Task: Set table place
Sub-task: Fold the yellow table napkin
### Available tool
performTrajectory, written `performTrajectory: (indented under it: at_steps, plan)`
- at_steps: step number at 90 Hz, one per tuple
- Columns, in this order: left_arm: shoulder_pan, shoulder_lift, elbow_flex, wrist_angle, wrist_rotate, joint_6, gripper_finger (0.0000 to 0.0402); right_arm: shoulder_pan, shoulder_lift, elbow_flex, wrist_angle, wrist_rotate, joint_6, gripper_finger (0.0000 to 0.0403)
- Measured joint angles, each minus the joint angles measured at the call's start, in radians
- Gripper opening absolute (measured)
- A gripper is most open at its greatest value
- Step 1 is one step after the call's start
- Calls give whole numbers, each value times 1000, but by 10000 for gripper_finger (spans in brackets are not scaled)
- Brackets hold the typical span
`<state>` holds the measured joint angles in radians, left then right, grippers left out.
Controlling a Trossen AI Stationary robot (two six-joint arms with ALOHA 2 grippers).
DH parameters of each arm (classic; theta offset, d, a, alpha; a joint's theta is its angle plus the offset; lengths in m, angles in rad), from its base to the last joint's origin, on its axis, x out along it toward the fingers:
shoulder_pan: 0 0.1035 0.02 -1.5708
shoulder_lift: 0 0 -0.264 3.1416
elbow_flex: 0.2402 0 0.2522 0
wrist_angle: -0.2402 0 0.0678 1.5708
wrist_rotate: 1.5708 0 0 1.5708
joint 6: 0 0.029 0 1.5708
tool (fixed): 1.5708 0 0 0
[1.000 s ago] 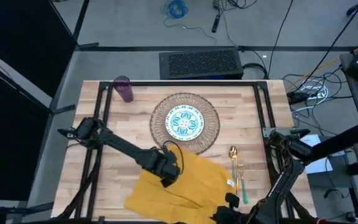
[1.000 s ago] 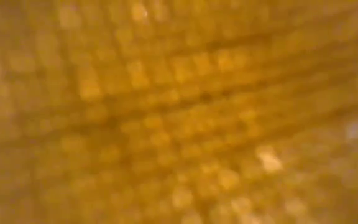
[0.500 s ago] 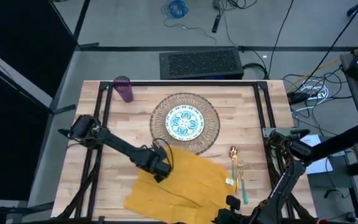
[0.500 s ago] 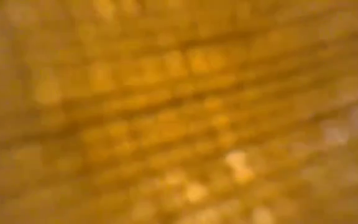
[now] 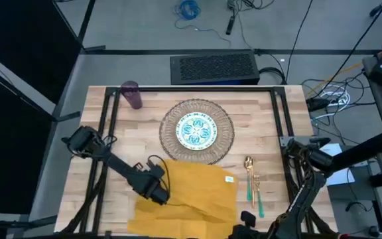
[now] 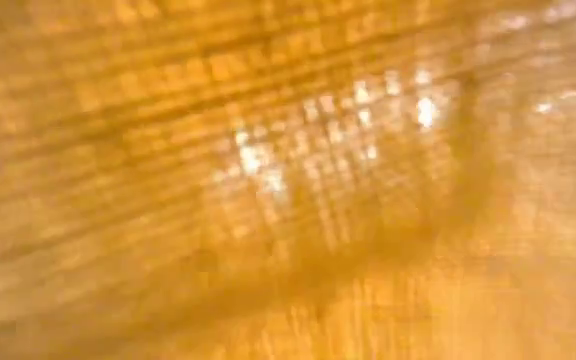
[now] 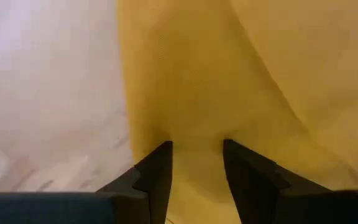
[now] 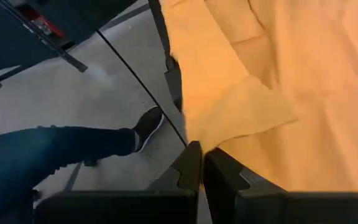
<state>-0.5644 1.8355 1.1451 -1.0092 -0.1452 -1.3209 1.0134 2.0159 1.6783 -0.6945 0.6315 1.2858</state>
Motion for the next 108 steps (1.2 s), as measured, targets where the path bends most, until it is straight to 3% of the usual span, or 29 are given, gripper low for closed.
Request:
performTrajectory:
  at_steps: [23, 38, 58, 82, 108]
  plan:
    - [5, -2, 1, 4, -59, 18, 127, -26, 0, 0, -4, -4, 3, 0]
    - [-23, -65, 6, -3, -93, 7, 127, -65, 0, 0, -121, -8, 40, 0]
    - [-117, -267, 61, -47, -304, -64, 127, -109, 0, 0, -293, -64, 124, 0]
    - [-245, -444, 74, -71, -580, -84, 127, -149, -14, 0, -384, -4, 149, 0]
    - [-248, -489, 74, -117, -620, 18, 127, -278, -100, 0, -627, -7, 166, 0]
